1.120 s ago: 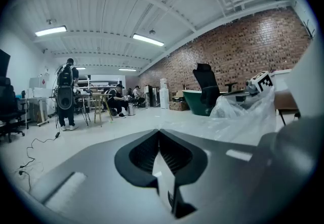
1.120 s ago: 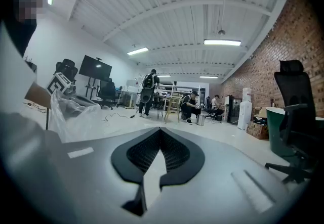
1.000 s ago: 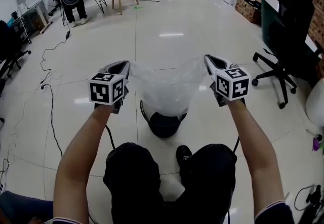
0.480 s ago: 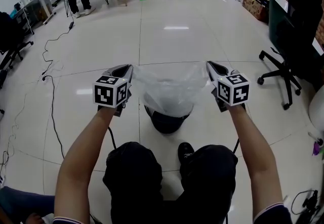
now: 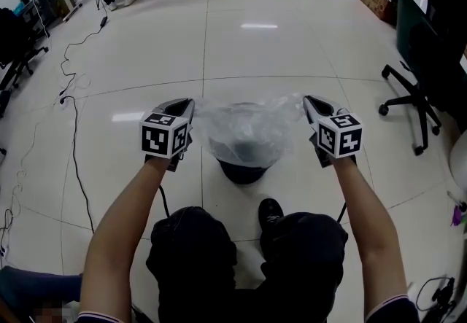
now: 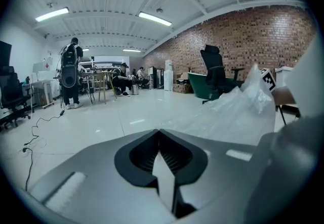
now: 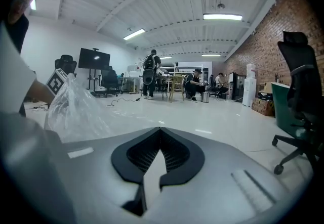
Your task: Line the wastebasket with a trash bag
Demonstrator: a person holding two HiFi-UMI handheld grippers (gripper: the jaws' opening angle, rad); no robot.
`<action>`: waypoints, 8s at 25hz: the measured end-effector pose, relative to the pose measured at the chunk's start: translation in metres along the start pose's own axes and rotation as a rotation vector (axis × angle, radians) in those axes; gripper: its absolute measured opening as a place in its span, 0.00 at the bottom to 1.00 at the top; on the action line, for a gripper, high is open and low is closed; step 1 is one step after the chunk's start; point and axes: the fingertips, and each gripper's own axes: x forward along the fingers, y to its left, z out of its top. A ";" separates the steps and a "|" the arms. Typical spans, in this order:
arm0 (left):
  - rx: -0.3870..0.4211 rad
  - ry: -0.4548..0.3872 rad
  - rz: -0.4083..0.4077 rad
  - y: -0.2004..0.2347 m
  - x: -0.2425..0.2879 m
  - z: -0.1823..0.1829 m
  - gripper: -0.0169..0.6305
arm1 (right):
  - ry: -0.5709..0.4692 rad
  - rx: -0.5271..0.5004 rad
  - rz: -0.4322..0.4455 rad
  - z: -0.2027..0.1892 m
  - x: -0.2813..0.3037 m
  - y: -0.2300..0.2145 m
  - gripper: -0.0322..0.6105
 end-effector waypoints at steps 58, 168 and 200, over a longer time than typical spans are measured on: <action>-0.092 0.406 -0.073 0.015 0.071 -0.172 0.04 | 0.306 0.133 -0.006 -0.176 0.078 -0.023 0.05; 0.146 0.438 -0.476 -0.140 -0.043 -0.158 0.05 | 0.297 -0.191 0.623 -0.112 -0.051 0.150 0.20; 0.120 0.499 -0.488 -0.150 -0.036 -0.196 0.05 | 0.434 -0.127 0.620 -0.158 -0.049 0.140 0.12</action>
